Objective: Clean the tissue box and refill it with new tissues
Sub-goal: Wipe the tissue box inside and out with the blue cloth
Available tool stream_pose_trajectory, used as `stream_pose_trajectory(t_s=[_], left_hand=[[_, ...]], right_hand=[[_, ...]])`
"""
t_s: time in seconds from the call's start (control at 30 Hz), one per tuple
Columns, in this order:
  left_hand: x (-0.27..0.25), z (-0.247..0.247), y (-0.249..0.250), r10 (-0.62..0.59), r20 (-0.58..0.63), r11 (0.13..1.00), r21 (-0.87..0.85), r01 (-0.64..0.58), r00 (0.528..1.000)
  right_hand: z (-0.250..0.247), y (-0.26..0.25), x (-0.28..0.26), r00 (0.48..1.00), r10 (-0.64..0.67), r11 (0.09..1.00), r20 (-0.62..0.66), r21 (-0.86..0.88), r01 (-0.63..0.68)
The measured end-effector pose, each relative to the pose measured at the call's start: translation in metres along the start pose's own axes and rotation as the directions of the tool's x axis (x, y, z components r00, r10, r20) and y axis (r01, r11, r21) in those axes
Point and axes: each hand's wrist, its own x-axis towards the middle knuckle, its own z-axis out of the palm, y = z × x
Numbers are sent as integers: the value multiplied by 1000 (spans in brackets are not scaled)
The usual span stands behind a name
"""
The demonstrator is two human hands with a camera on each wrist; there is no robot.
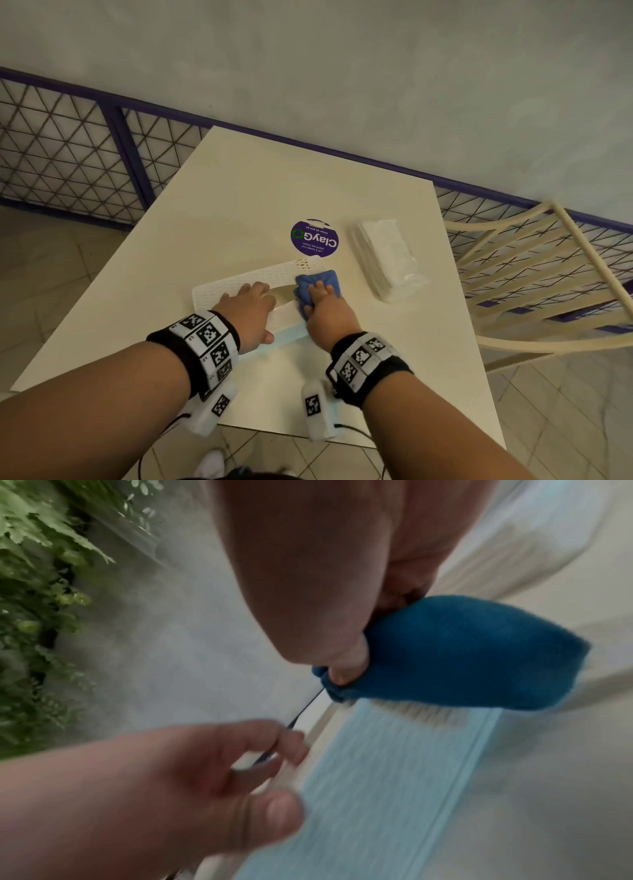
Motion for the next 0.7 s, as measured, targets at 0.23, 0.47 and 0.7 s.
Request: stream_pose_trajectory(t_s=[0.23,0.47,0.7], left_hand=[[-3,-1,-5,-15,-8,998,-54,15,1000],[0,4,-15,-67,-10,990,-123,65,998],[3,4,-16,-33,-24,989,-148,29,999]], right_hand=[[-20,-18,-12,1000,-17,989,-2,147,17],[-42,-16,39,982,74,987,-175,156,-47],[6,-48,51,971,-92,980,221,-153,128]])
